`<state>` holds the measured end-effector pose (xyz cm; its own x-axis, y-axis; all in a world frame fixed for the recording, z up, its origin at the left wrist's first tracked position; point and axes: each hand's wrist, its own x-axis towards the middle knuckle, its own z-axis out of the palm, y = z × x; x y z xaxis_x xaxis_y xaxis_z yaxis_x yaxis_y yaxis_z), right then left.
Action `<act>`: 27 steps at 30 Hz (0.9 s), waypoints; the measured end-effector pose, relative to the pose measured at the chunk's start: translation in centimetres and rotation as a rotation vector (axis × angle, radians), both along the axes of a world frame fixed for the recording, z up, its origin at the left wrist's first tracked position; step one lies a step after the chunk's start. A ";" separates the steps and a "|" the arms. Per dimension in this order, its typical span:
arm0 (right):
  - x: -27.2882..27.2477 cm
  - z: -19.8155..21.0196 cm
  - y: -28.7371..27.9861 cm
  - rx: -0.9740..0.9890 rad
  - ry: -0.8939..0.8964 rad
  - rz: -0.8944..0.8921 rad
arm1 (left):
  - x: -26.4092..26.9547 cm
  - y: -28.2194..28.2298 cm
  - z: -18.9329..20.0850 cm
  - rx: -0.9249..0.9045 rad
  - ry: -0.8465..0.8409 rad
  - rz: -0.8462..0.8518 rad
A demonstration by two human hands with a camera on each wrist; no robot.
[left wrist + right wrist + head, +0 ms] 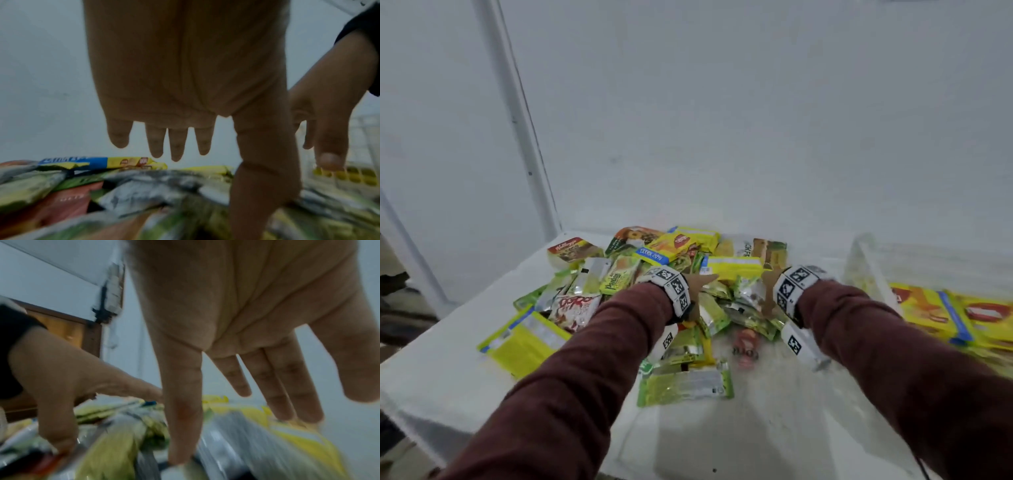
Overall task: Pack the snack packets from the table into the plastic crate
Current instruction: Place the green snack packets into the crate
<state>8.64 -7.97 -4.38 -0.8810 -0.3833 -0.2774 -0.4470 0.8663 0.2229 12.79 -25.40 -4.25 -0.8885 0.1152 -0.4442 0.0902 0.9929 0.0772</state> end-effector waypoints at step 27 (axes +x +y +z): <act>-2.8 2.5 2.5 -0.795 0.029 -0.316 | -1.9 -1.9 4.2 0.262 0.223 -0.027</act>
<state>5.86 -5.49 -1.91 -0.9819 -0.1893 -0.0058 -0.1616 0.8533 -0.4957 10.93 -27.32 -0.05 -0.9555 0.2245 -0.1913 0.1597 0.9390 0.3044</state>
